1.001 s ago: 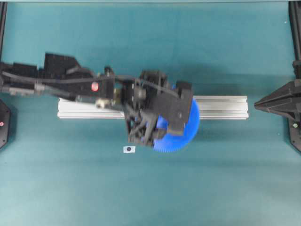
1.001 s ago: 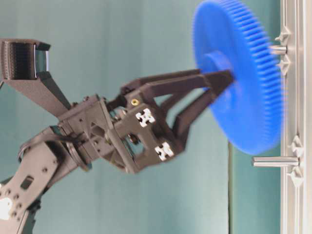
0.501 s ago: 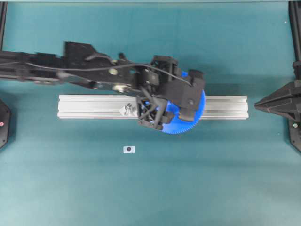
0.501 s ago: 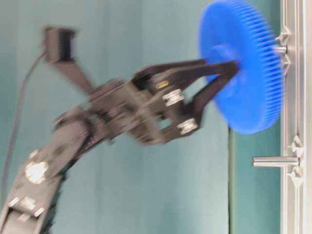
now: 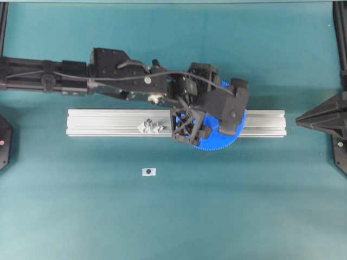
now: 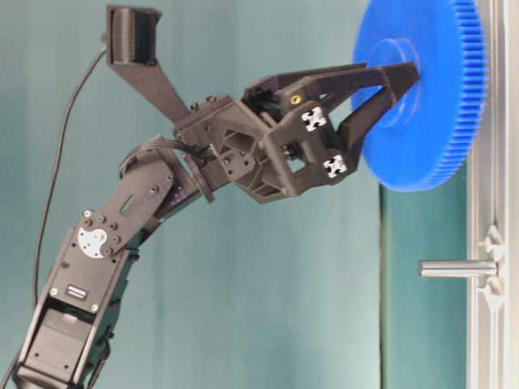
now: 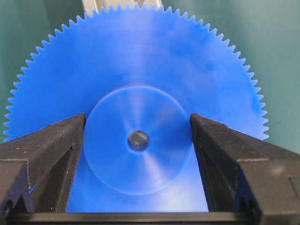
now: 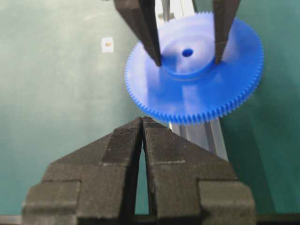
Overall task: Insert the large gear onto the shaft.
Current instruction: 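Carry the blue gear up and over the rail toward the right shaft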
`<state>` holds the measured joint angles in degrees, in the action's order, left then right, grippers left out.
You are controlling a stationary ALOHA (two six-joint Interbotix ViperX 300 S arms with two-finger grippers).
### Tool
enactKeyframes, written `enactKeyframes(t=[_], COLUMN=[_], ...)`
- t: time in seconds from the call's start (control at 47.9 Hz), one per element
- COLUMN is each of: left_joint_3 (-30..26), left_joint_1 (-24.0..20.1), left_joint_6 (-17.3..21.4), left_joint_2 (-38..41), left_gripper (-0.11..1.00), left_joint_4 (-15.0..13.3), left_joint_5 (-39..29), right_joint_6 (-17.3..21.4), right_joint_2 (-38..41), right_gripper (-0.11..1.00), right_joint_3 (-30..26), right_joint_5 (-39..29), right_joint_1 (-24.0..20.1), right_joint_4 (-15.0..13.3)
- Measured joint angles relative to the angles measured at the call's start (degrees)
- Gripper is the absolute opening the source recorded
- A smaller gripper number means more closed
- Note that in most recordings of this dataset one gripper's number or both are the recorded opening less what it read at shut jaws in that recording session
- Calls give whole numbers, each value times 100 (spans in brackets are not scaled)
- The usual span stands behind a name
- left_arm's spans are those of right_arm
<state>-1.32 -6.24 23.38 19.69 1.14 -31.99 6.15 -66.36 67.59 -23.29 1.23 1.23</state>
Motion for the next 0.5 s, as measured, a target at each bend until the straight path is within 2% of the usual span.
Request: enactKeyframes(t=[0.229, 0.501], left_joint_3=[-9, -53], left_joint_1=[-185, -193], left_joint_6=[0, -9], left_joint_2=[9, 35], left_gripper=[77, 77], left_joint_4=[0, 0], left_joint_5=[-149, -316], right_joint_6=[-9, -9], right_joint_2=[0, -9], right_gripper=[12, 12], right_joint_3=[18, 35], right_joint_5=[0, 35], right_joint_1=[18, 44], right_joint_4=[0, 0])
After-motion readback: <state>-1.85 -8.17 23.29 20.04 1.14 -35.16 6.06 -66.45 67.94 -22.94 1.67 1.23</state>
